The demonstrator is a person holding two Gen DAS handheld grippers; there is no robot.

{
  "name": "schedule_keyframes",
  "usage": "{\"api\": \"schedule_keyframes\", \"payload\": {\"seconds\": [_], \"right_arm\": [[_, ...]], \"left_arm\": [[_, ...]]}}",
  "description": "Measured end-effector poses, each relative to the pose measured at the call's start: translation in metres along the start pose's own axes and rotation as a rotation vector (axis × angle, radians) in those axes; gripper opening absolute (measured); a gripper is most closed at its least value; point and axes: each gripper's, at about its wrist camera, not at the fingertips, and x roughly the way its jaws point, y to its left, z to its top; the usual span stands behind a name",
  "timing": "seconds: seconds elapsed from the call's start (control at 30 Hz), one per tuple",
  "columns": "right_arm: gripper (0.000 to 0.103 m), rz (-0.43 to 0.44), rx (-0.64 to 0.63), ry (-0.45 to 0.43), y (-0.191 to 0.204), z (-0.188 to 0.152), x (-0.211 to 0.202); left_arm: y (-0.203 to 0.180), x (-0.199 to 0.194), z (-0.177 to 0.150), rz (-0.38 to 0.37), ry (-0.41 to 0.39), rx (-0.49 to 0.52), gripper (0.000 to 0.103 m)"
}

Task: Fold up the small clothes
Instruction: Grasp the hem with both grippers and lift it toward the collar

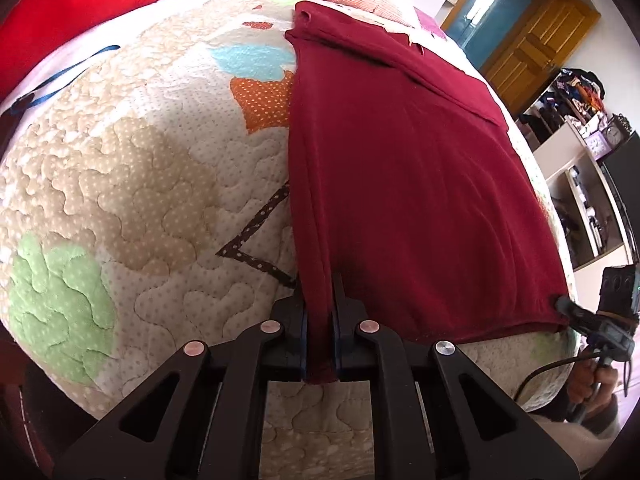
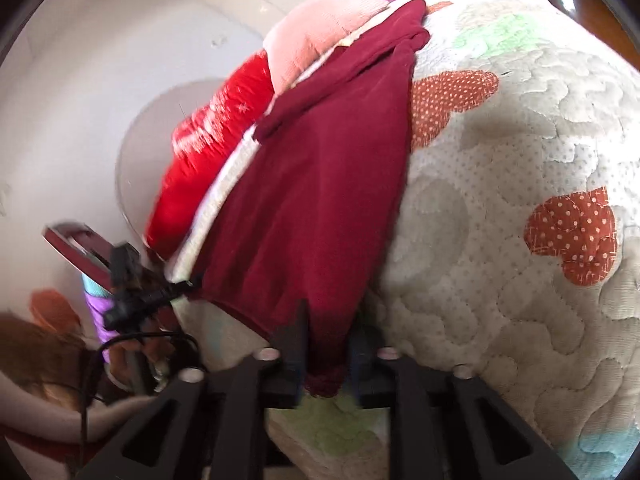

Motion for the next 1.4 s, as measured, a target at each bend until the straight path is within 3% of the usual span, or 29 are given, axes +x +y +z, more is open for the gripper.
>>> {"api": "schedule_keyframes", "payload": {"seconds": [0.03, 0.13, 0.2, 0.27, 0.33, 0.4, 0.53, 0.67, 0.73, 0.97, 1.13, 1.27, 1.33, 1.4], "right_arm": [[0.043, 0.010, 0.002, 0.004, 0.001, 0.002, 0.000], [0.043, -0.014, -0.021, 0.015, 0.003, 0.005, 0.003], [0.043, -0.002, -0.017, 0.005, 0.001, 0.007, 0.003], [0.043, 0.020, -0.021, 0.006, 0.003, 0.010, 0.010], [0.028, 0.023, -0.058, 0.032, 0.008, 0.012, 0.018], [0.016, 0.066, -0.072, 0.058, 0.012, 0.015, 0.023], [0.013, 0.192, -0.102, 0.018, 0.028, 0.040, 0.020], [0.013, 0.220, -0.163, -0.083, 0.042, 0.088, 0.013], [0.013, 0.226, -0.174, -0.145, 0.045, 0.112, 0.013], [0.012, 0.116, -0.164, -0.273, 0.034, 0.223, 0.031], [0.012, -0.026, -0.098, -0.346, 0.001, 0.293, 0.059], [0.012, -0.103, -0.043, -0.332, -0.022, 0.329, 0.095], [0.019, -0.189, -0.001, -0.259, -0.039, 0.343, 0.114], [0.021, -0.173, 0.041, -0.242, -0.054, 0.349, 0.114]], "left_arm": [[0.001, 0.001, 0.000, 0.001, 0.004, -0.012, 0.012], [0.001, 0.004, 0.004, -0.007, 0.010, -0.045, 0.016], [-0.001, 0.006, 0.004, -0.017, 0.007, -0.051, 0.027], [-0.004, 0.008, 0.005, -0.020, 0.001, -0.049, 0.031], [-0.009, 0.010, 0.006, -0.008, -0.004, -0.013, 0.031], [-0.011, 0.008, 0.008, -0.021, -0.005, 0.009, 0.008], [-0.010, -0.001, 0.028, -0.098, -0.024, 0.007, 0.007], [-0.010, -0.011, 0.068, -0.153, -0.091, -0.013, 0.007], [-0.012, -0.012, 0.098, -0.147, -0.139, -0.007, 0.007], [-0.018, 0.015, 0.211, -0.109, -0.240, -0.028, 0.007], [-0.022, 0.067, 0.293, -0.040, -0.263, -0.067, 0.007], [-0.026, 0.105, 0.326, 0.011, -0.262, -0.077, 0.007], [-0.017, 0.123, 0.336, 0.004, -0.228, -0.109, 0.007], [-0.005, 0.138, 0.347, -0.032, -0.175, -0.163, 0.010]]}}
